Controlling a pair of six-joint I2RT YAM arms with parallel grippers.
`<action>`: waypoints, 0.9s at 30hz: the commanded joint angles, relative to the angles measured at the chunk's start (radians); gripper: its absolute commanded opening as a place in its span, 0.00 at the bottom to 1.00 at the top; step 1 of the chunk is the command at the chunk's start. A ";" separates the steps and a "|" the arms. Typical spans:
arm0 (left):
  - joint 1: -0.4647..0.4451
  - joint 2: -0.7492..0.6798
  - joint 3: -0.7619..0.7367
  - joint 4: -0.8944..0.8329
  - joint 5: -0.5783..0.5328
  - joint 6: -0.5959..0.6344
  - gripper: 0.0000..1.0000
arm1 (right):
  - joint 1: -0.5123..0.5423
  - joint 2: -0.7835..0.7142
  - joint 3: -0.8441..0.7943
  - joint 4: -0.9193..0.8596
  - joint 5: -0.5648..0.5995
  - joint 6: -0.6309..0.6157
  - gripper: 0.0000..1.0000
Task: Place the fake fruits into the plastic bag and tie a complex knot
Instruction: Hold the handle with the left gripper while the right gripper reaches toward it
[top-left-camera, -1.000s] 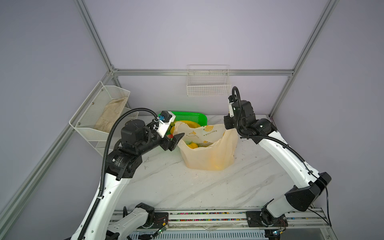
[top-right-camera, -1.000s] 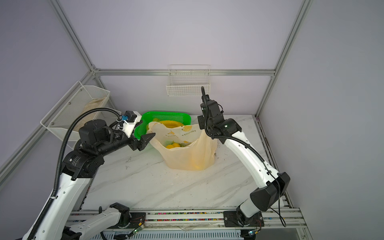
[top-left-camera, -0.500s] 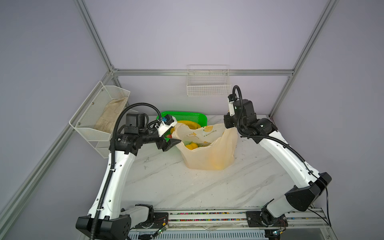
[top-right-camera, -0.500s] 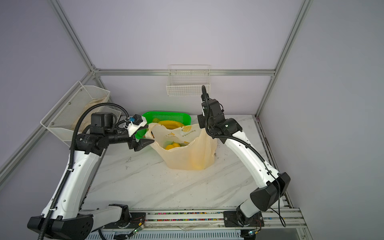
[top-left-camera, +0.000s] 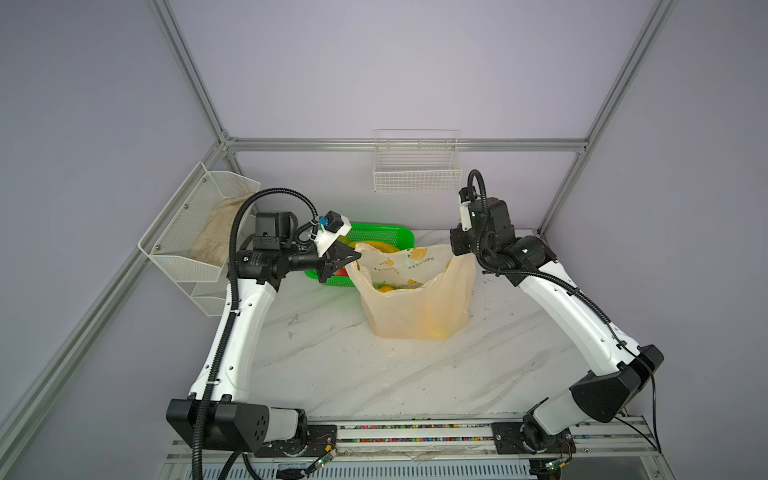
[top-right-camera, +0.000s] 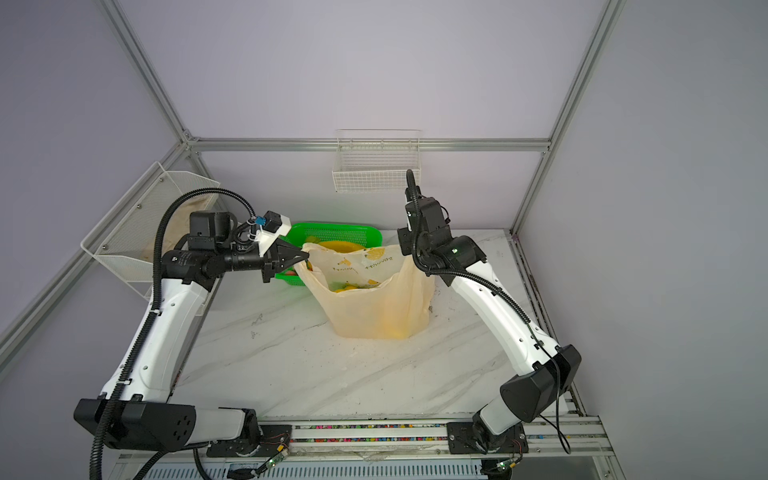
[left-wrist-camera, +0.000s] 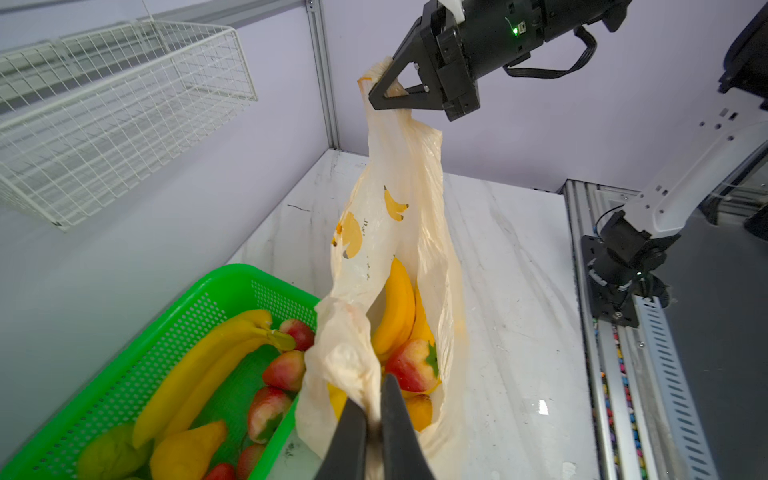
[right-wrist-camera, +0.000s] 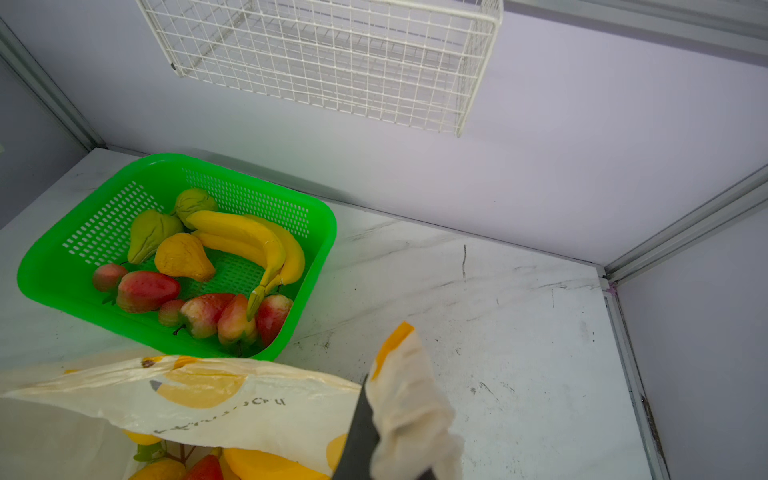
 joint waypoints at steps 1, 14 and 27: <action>-0.023 -0.057 -0.007 0.277 -0.119 -0.451 0.00 | -0.002 -0.001 0.035 0.023 0.093 -0.033 0.47; -0.101 -0.186 -0.180 0.337 -0.288 -0.797 0.00 | 0.252 -0.108 -0.027 0.361 -0.260 -0.276 0.90; -0.101 -0.176 -0.178 0.331 -0.215 -0.789 0.00 | 0.260 -0.053 -0.516 1.073 -0.784 -0.231 0.97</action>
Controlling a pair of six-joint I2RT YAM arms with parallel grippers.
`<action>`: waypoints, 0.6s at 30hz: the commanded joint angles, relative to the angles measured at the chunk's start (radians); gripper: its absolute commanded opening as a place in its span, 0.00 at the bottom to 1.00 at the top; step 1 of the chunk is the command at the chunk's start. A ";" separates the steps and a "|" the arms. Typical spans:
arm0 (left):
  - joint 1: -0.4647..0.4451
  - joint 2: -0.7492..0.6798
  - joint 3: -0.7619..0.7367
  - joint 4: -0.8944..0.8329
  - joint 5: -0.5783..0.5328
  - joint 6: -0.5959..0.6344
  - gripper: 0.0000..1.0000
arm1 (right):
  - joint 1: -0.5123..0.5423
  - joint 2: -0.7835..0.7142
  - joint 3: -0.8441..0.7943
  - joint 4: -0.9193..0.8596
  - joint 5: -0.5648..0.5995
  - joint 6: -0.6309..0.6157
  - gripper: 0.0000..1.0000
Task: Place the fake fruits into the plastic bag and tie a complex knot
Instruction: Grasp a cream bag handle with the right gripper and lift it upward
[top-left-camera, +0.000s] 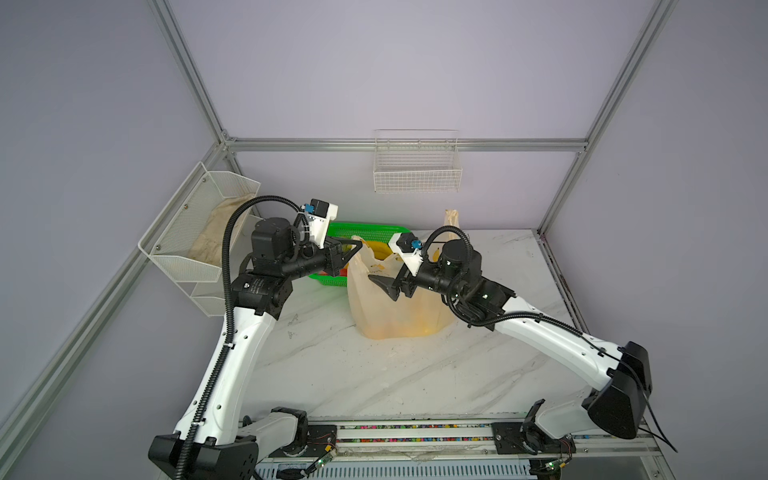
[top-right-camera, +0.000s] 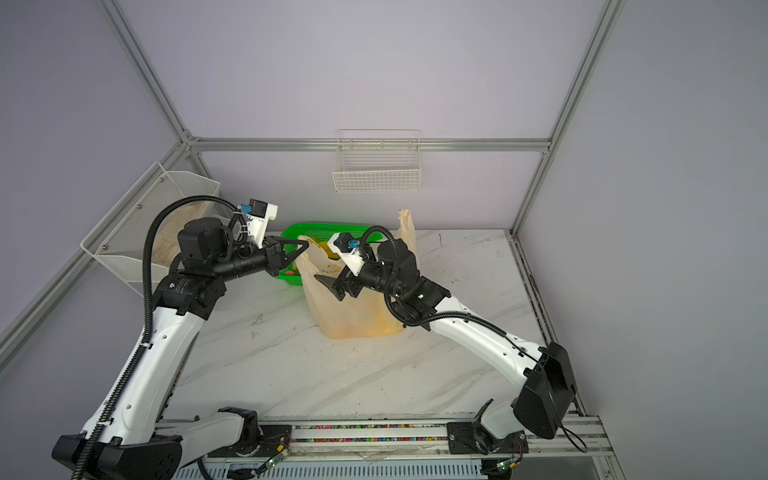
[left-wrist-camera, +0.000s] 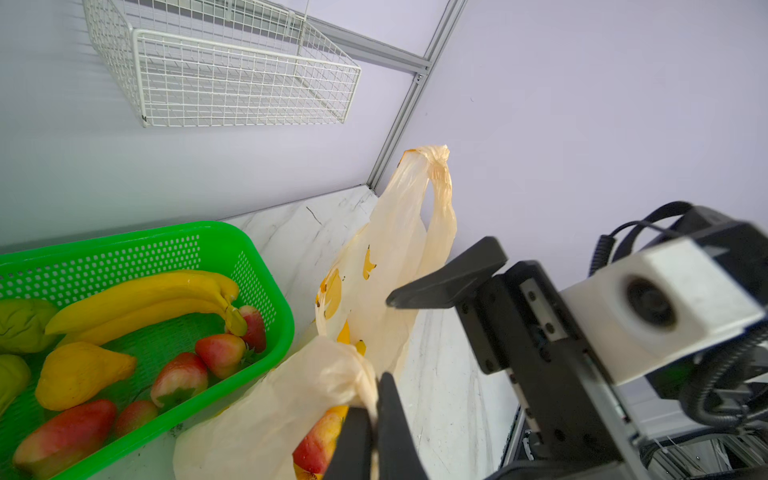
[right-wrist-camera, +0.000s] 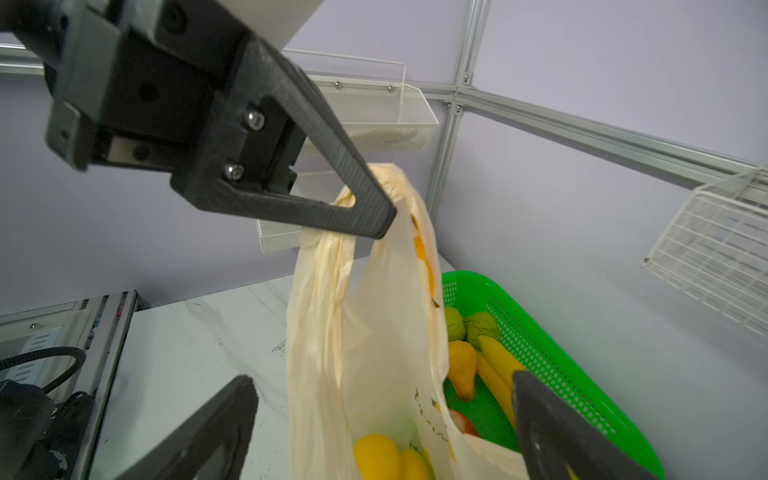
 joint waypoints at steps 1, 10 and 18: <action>-0.001 -0.003 -0.013 0.039 0.034 -0.034 0.00 | 0.001 0.017 -0.066 0.282 -0.107 0.010 0.97; -0.002 0.003 -0.003 0.044 0.059 -0.043 0.00 | 0.006 0.165 -0.047 0.458 -0.089 0.046 0.97; 0.002 0.002 -0.004 0.065 0.050 -0.083 0.00 | 0.007 0.241 -0.103 0.614 -0.035 0.086 0.46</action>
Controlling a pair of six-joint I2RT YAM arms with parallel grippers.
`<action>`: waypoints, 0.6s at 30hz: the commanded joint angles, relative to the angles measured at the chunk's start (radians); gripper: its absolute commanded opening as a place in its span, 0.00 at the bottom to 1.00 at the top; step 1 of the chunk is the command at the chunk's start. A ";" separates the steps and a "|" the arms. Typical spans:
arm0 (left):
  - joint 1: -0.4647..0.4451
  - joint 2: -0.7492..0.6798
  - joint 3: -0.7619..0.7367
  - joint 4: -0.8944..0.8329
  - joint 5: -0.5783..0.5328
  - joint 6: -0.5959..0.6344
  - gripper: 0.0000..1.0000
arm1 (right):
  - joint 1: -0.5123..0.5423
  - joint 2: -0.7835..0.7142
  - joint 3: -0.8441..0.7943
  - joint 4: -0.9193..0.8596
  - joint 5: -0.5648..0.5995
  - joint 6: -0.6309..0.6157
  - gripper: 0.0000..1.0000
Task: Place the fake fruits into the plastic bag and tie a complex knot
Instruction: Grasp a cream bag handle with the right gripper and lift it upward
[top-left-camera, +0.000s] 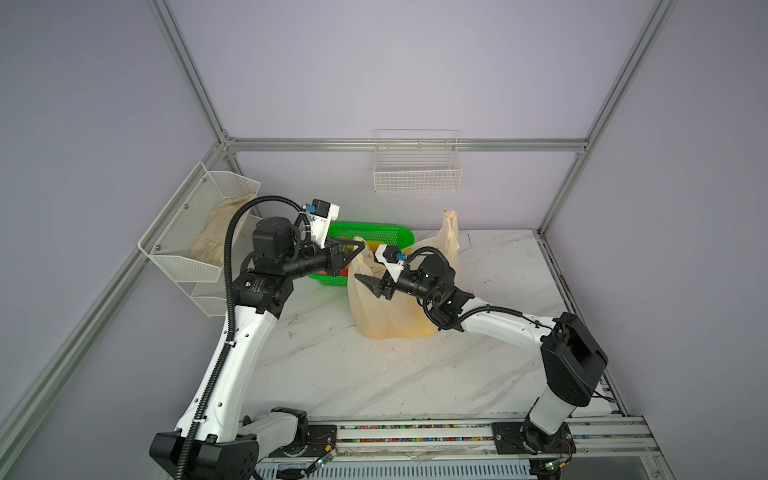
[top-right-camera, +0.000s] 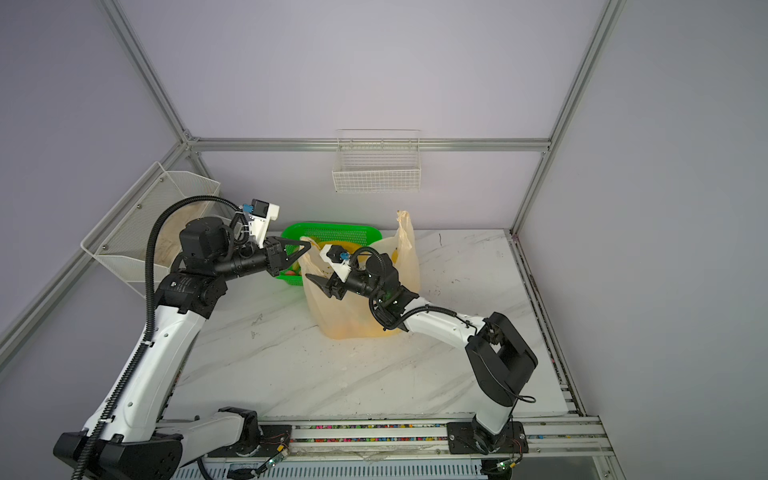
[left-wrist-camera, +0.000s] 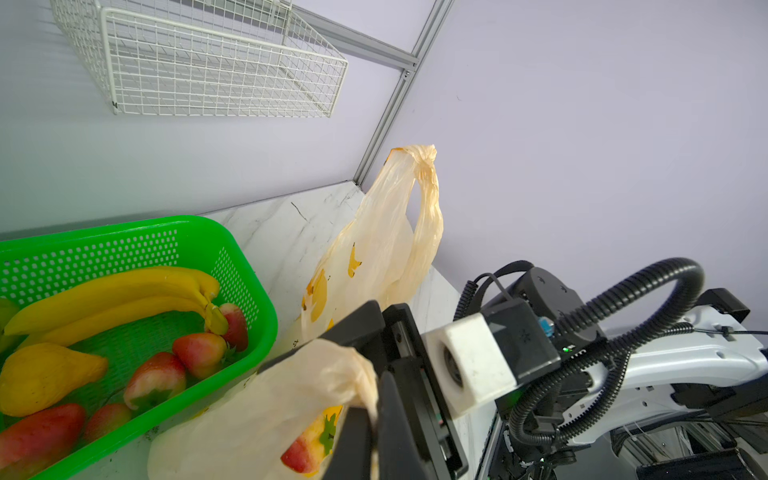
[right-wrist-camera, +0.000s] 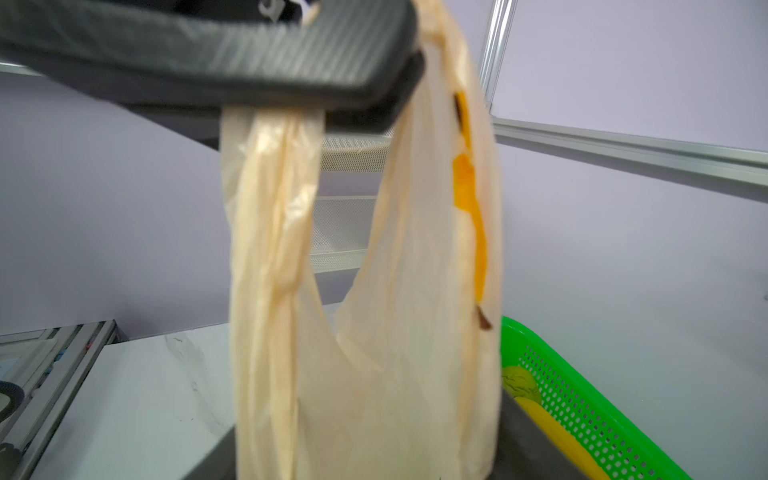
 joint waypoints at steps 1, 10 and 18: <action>0.002 -0.007 -0.003 0.062 0.007 -0.057 0.00 | 0.006 0.007 -0.023 0.126 0.016 0.026 0.35; 0.027 -0.072 -0.043 0.085 -0.029 0.209 0.48 | 0.006 -0.005 -0.107 0.139 -0.008 0.030 0.00; 0.086 -0.146 -0.054 -0.063 0.090 0.513 0.83 | -0.007 -0.011 -0.104 0.112 -0.088 0.064 0.00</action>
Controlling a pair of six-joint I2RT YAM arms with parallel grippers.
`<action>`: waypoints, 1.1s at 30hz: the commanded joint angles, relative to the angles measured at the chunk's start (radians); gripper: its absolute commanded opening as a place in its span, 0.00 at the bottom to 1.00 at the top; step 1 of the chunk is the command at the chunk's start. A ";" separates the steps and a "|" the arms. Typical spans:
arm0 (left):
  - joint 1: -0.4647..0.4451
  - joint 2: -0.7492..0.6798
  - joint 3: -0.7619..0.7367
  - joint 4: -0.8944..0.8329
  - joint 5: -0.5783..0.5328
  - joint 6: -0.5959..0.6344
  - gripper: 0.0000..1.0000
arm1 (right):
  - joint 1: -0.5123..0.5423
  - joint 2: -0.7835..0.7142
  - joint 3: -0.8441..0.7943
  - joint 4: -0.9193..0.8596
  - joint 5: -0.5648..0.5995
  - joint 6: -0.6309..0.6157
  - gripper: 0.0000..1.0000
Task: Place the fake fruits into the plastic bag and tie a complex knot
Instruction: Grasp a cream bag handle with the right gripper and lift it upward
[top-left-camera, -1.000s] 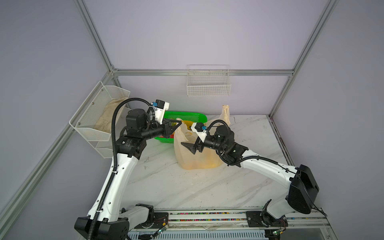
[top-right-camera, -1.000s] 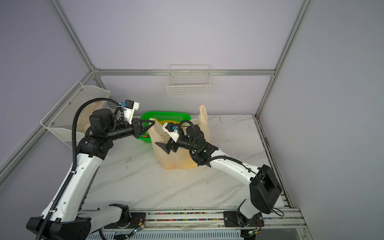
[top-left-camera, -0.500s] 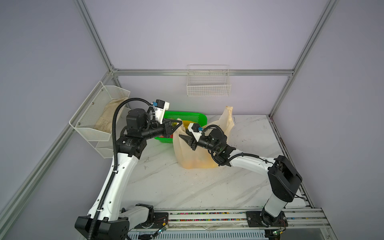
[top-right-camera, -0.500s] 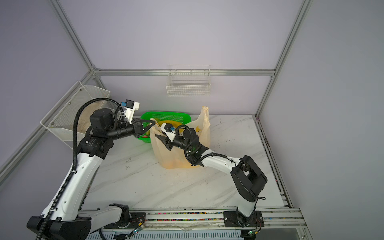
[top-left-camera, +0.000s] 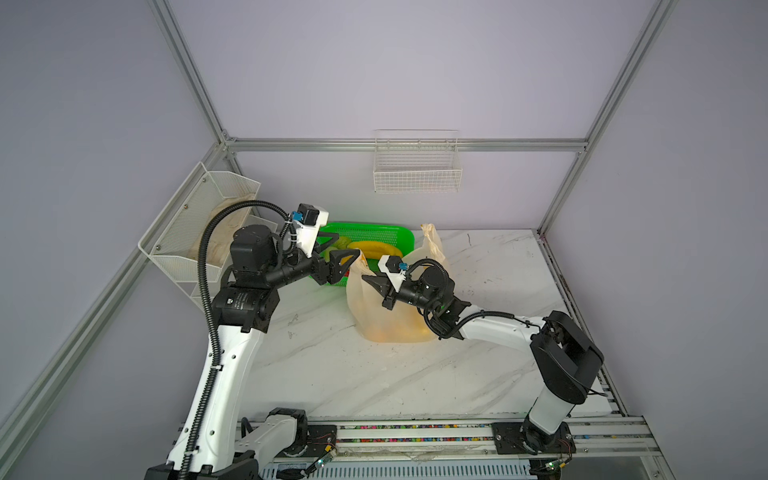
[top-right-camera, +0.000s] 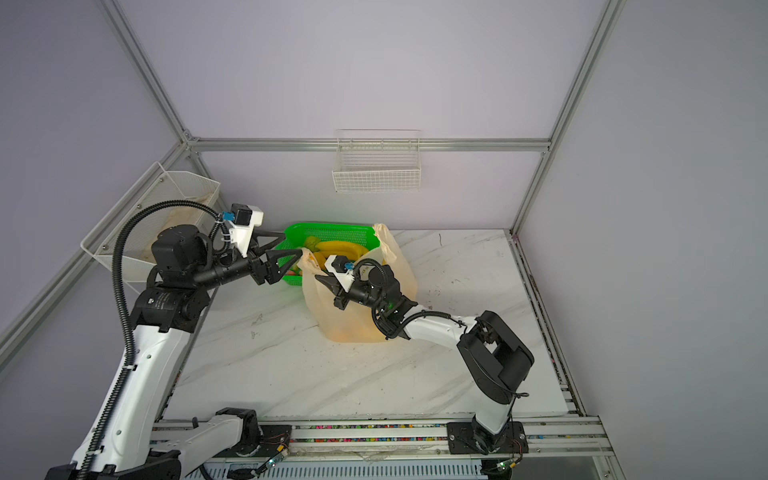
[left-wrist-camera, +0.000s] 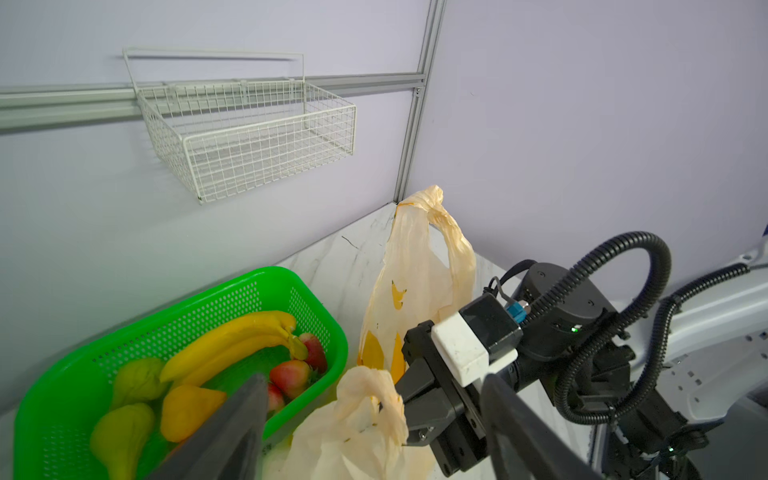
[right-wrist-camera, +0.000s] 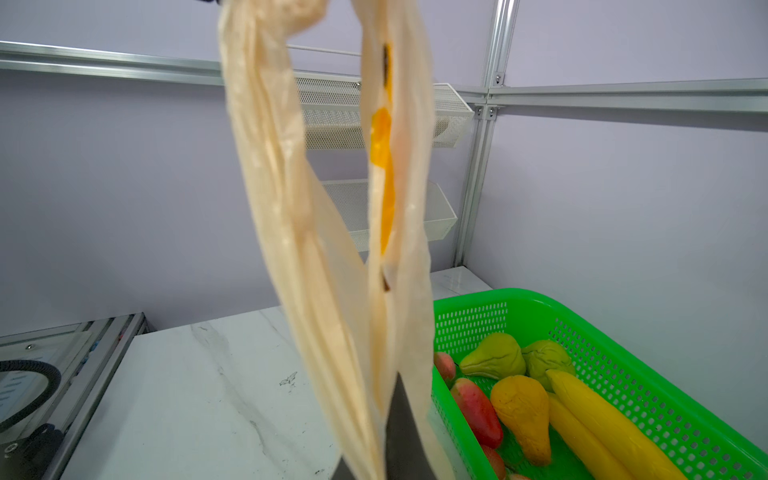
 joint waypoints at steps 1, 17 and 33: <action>0.009 -0.028 -0.034 -0.038 0.133 0.189 0.84 | -0.007 -0.023 0.008 -0.003 -0.058 0.021 0.00; -0.002 0.214 0.134 -0.194 0.332 0.436 0.82 | -0.029 -0.077 0.020 -0.069 -0.133 0.015 0.00; -0.035 0.230 0.043 0.245 0.364 0.027 0.00 | -0.031 -0.054 0.046 -0.108 -0.121 0.018 0.00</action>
